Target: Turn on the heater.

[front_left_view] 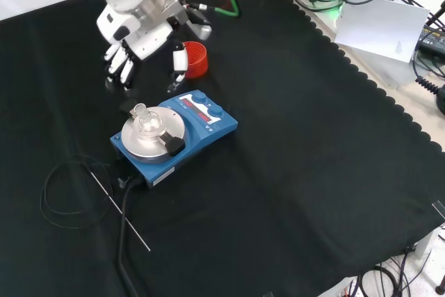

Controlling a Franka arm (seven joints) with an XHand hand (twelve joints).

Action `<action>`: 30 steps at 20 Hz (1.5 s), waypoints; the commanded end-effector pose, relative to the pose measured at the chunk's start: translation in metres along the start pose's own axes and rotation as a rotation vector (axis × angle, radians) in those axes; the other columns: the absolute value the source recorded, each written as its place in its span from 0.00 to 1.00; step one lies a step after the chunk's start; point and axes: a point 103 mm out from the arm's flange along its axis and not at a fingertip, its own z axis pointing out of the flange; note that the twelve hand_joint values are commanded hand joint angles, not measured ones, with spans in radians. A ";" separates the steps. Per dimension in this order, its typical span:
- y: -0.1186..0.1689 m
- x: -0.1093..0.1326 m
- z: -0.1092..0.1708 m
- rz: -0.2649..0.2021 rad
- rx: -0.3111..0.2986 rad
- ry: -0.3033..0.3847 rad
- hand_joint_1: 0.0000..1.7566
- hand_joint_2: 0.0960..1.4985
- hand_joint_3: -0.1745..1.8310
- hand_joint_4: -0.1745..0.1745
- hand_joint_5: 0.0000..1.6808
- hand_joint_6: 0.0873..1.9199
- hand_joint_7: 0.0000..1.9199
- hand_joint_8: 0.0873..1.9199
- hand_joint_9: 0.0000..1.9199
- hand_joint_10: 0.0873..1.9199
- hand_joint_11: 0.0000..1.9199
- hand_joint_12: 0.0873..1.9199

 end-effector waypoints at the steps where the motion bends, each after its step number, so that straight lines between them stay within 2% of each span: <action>1: -0.054 -0.018 -0.008 0.049 -0.092 0.033 0.53 0.36 0.42 0.38 0.31 0.33 0.07 0.30 0.20 0.33 0.08 0.71; 6: -0.087 -0.019 0.004 0.055 -0.109 0.044 0.53 0.36 0.41 0.38 0.30 0.32 0.08 0.31 0.21 0.33 0.09 0.71; 11: -0.118 -0.017 0.032 0.042 -0.118 0.038 0.54 0.38 0.42 0.38 0.32 0.31 0.20 0.33 0.31 0.31 0.16 0.69; 15: -0.134 -0.014 0.055 0.027 -0.060 0.015 0.55 0.38 0.43 0.38 0.34 0.32 0.31 0.35 0.43 0.29 0.23 0.67; 20: -0.146 -0.008 0.076 0.000 -0.026 -0.010 0.56 0.39 0.44 0.36 0.35 0.33 0.45 0.39 0.55 0.29 0.31 0.65; 23: -0.149 -0.002 0.090 -0.020 -0.001 -0.024 0.58 0.40 0.44 0.32 0.35 0.33 0.55 0.44 0.63 0.33 0.40 0.60; 26: -0.149 0.002 0.101 -0.032 0.023 -0.036 0.61 0.42 0.44 0.22 0.35 0.34 0.63 0.52 0.71 0.39 0.55 0.50; 30: -0.148 0.005 0.114 -0.040 0.046 -0.042 0.65 0.45 0.44 0.13 0.34 0.35 0.74 0.66 0.81 0.58 0.74 0.42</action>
